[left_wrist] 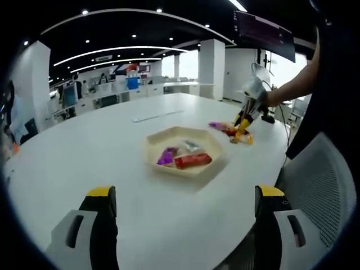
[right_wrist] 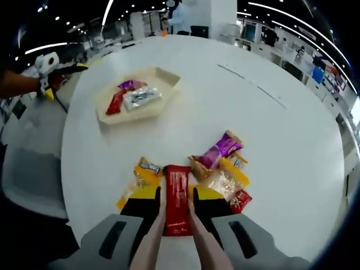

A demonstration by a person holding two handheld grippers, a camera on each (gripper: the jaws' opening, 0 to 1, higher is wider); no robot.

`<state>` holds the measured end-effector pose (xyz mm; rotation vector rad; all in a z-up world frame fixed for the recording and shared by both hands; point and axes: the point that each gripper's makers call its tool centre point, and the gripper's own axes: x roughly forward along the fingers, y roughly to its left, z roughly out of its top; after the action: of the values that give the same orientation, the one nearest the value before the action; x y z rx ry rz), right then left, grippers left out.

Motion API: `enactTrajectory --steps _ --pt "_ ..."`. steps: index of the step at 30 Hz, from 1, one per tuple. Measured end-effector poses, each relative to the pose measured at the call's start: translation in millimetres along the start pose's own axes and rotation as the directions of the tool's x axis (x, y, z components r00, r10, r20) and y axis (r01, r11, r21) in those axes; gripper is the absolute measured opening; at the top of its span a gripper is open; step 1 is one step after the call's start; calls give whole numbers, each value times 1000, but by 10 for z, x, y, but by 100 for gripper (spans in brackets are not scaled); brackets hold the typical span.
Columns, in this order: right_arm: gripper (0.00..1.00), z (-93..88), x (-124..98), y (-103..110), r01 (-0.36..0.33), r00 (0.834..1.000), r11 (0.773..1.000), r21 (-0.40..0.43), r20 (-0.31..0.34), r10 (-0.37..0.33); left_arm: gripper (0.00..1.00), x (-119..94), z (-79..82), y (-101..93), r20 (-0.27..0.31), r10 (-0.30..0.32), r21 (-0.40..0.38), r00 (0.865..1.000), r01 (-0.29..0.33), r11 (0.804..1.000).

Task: Place the target food into the container with the food tongs after gripping and lifting it, then release it inside without dropping or visibly crushing the food.

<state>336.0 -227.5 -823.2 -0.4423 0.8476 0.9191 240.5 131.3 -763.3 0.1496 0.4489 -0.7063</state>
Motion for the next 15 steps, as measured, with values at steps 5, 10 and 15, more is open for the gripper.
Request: enactTrajectory --steps 5,10,15 --pt "23 147 -122 -63 -2 1000 1000 -6 20 2 100 -15 6 52 10 11 -4 1000 -11 1000" --pt "23 327 -256 -144 3 999 1000 -26 43 -1 100 -4 -23 49 0 3 -10 1000 -3 1000" --pt "23 489 -386 -204 0 999 997 -75 42 3 100 2 -60 29 -10 -7 -7 1000 7 1000"
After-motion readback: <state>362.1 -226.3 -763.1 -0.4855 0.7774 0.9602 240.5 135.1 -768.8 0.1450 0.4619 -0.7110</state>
